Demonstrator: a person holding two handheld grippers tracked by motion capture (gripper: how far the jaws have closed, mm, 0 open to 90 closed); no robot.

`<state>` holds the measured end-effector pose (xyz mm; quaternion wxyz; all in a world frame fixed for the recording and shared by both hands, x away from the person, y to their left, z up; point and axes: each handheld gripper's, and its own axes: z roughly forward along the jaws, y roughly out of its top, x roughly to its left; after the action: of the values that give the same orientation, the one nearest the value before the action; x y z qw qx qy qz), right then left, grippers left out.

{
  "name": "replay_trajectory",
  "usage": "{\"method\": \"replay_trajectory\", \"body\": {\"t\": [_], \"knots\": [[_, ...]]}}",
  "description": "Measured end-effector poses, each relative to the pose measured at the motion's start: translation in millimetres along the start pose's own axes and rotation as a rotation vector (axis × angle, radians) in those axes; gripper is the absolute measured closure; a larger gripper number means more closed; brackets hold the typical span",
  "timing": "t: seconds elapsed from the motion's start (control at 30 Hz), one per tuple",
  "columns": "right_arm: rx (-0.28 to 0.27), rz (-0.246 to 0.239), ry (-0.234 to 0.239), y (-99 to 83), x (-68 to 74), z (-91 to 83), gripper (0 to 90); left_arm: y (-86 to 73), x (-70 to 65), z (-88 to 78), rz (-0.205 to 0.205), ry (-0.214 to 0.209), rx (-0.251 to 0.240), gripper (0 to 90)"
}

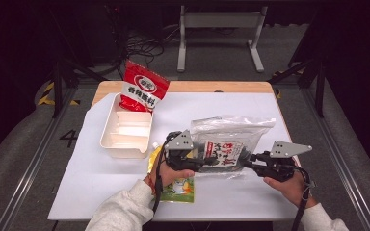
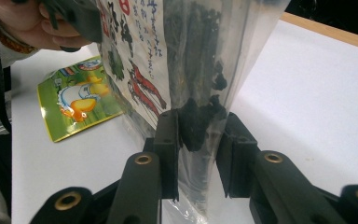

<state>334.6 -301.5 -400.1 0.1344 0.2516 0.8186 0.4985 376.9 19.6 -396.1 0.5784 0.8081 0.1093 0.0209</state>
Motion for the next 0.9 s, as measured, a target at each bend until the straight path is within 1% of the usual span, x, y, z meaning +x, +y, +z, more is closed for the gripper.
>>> {"method": "replay_trajectory", "body": {"t": [0.03, 0.07, 0.1, 0.13, 0.17, 0.2, 0.23, 0.27, 0.33, 0.4, 0.43, 0.47, 0.5, 0.53, 0.6, 0.63, 0.67, 0.7, 0.73, 0.77, 0.8, 0.83, 0.9], "knots": [[0.000, 0.003, 0.002, -0.2, -0.6, -0.1, 70.7, 0.0, 0.0, 0.0, 0.000, 0.000, 0.000, 55.0], [0.003, 0.006, 0.000, -0.3, -0.7, 0.1, 70.4, 0.1, -1.6, -0.4, 0.026, 0.012, 0.006, 59.1], [0.006, 0.006, -0.004, -0.3, -0.5, 0.3, 70.0, -0.3, -2.1, -0.5, 0.026, 0.003, -0.002, 61.8], [0.006, 0.006, -0.004, -0.3, -0.5, 0.3, 70.0, -0.3, -2.1, -0.5, 0.026, 0.003, -0.002, 64.9], [0.011, 0.007, -0.009, -0.3, -0.5, 0.6, 69.6, -0.5, -2.6, -0.5, 0.025, 0.002, -0.004, 64.9], [0.014, 0.008, -0.018, -0.2, -0.1, 1.2, 68.6, -0.3, -3.3, -0.7, 0.031, -0.002, -0.003, 67.4], [0.020, 0.000, -0.044, 0.8, 1.4, 2.9, 64.9, 0.0, -4.2, -0.7, 0.041, 0.003, 0.001, 70.5], [0.022, 0.002, -0.052, 1.1, 1.9, 3.9, 62.9, 0.2, -6.8, -1.1, 0.043, -0.008, -0.003, 71.6], [0.015, 0.012, -0.061, 0.8, 1.3, 3.6, 57.1, -0.2, -6.6, -2.9, 0.054, -0.009, -0.007, 72.9], [0.004, 0.024, -0.066, 0.3, 0.1, 2.3, 52.1, -1.4, -6.4, -4.4, 0.047, -0.017, -0.017, 73.5], [-0.001, 0.028, -0.065, -0.1, 0.0, 1.0, 46.0, -1.5, -6.1, -5.4, 0.043, -0.022, -0.021, 73.6], [-0.001, 0.028, -0.065, -0.1, 0.0, 1.0, 46.0, -1.5, -6.1, -5.4, 0.043, -0.022, -0.021, 73.6], [0.004, 0.048, -0.072, -2.3, -2.4, -1.3, 36.0, -1.0, -5.6, -6.9, 0.040, -0.021, -0.029, 73.6], [0.004, 0.048, -0.072, -2.3, -2.4, -1.3, 36.0, -0.3, -5.0, -8.4, 0.042, -0.017, -0.030, 73.6], [0.016, 0.066, -0.080, -9.0, -6.2, -5.8, 30.1, 2.7, -1.4, -17.1, 0.044, -0.004, -0.057, 73.6], [0.016, 0.066, -0.080, -9.0, -6.2, -5.8, 30.1, 2.7, -1.4, -17.1, 0.044, -0.004, -0.057, 73.6], [0.033, 0.082, -0.097, -14.7, -10.1, -10.7, 28.1, 4.1, -0.3, -21.2, 0.048, 0.007, -0.059, 73.6], [0.034, 0.085, -0.110, -16.4, -11.4, -12.9, 27.9, 4.6, 0.3, -23.7, 0.049, 0.020, -0.061, 73.6], [0.034, 0.085, -0.110, -16.4, -11.4, -12.9, 27.9, 5.0, 1.3, -27.5, 0.049, 0.032, -0.067, 73.6], [0.032, 0.093, -0.122, -18.6, -13.0, -16.0, 27.5, 5.2, 1.8, -30.9, 0.039, 0.036, -0.077, 73.6], [0.031, 0.103, -0.141, -20.7, -14.6, -18.5, 26.4, 6.1, 2.4, -35.7, 0.042, 0.050, -0.083, 73.6], [0.047, 0.101, -0.191, -24.6, -15.9, -21.6, 25.2, 7.6, 3.3, -42.3, 0.042, 0.066, -0.097, 73.6], [0.068, 0.102, -0.227, -27.9, -16.8, -21.6, 22.9, 9.1, 4.0, -49.3, 0.060, 0.085, -0.106, 73.6]]}}
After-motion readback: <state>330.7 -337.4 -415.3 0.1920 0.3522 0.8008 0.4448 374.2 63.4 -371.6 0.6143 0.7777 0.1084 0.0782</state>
